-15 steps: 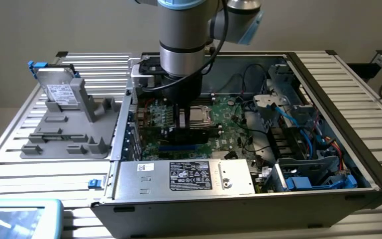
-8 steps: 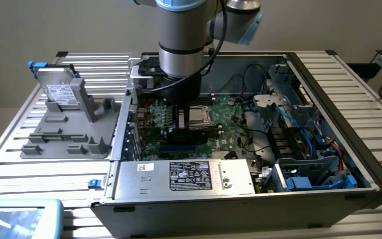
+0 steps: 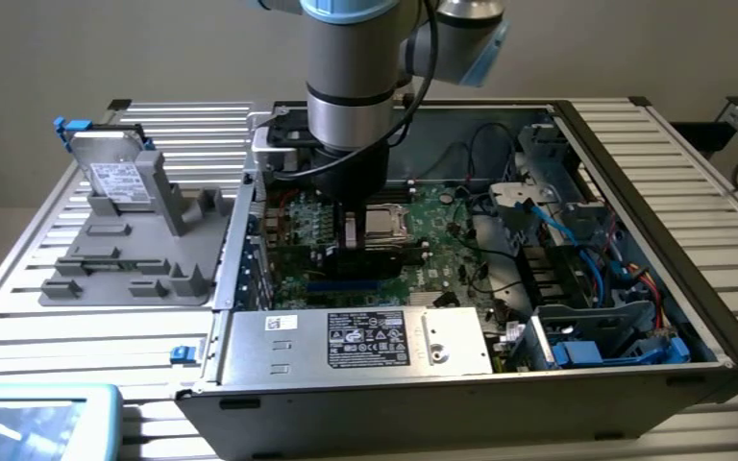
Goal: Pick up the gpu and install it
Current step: 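Insert the gpu into the slot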
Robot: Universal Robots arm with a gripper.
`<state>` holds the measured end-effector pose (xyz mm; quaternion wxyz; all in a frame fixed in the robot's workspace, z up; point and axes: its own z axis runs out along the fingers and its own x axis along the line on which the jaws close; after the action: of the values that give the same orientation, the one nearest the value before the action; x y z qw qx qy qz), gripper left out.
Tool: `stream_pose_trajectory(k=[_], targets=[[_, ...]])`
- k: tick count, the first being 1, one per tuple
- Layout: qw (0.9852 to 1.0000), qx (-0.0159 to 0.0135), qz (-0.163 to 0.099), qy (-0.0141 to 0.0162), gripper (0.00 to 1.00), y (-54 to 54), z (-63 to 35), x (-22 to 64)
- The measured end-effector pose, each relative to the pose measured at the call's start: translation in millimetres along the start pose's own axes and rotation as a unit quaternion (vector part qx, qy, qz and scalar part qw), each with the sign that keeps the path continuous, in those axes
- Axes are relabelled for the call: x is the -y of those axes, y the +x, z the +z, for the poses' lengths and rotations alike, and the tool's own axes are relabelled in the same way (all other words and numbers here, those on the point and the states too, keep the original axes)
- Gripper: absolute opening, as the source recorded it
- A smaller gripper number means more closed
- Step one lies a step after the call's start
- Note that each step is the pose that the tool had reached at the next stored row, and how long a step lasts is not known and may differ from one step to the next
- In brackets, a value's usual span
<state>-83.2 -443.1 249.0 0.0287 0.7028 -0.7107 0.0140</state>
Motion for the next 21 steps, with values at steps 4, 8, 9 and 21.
stream_pose_trajectory(k=[4, 8, 9, 21], targets=[[1.0000, 0.0014, 0.000, 0.0005, 0.28, 0.2, -2.1, -0.1], [1.0000, 0.0021, 0.000, 0.0016, 0.28, 0.8, -2.3, -0.1], [1.0000, 0.0021, 0.000, 0.0016, 0.28, 0.7, -2.3, -0.1], [1.0000, 0.0039, 0.001, 0.0032, 0.28, 5.2, -1.9, -0.2]])
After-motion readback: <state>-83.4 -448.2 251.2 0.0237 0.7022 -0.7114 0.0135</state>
